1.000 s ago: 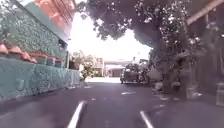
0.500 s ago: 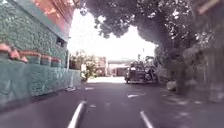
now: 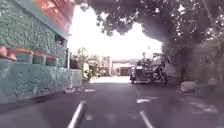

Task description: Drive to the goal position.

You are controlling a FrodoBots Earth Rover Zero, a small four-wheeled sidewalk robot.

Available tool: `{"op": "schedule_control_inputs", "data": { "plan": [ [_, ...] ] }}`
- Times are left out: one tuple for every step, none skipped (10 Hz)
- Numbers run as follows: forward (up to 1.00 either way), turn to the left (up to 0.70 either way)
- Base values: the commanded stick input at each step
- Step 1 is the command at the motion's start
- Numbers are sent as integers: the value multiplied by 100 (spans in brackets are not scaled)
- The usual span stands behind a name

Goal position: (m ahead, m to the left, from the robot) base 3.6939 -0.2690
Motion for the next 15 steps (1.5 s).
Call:
{"op": "schedule_control_inputs", "data": {
  "plan": [
    [100, -40],
    [100, -40],
    [100, -31],
    [100, -4],
    [100, 0],
    [100, 0],
    [100, 0],
    [100, 0],
    [100, 0],
    [100, 0],
    [100, 0],
    [100, 0],
    [100, 0],
    [100, 0],
    [100, 0]
  ]
}}
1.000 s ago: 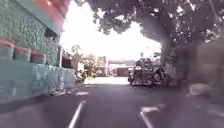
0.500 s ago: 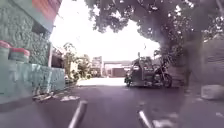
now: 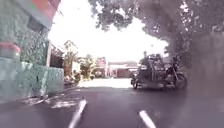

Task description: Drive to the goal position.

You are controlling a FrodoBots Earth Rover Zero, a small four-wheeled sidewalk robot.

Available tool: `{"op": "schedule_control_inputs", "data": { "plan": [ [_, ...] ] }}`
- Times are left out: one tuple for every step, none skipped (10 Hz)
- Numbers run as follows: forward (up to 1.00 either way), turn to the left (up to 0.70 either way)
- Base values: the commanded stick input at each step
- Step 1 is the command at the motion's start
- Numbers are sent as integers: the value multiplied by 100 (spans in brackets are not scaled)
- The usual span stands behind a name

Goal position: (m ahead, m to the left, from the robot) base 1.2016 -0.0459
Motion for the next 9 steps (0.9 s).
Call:
{"op": "schedule_control_inputs", "data": {
  "plan": [
    [100, 0],
    [100, 0],
    [100, 0],
    [100, 0],
    [100, 0],
    [100, 0],
    [100, 0],
    [100, 0],
    [100, 0]
  ]
}}
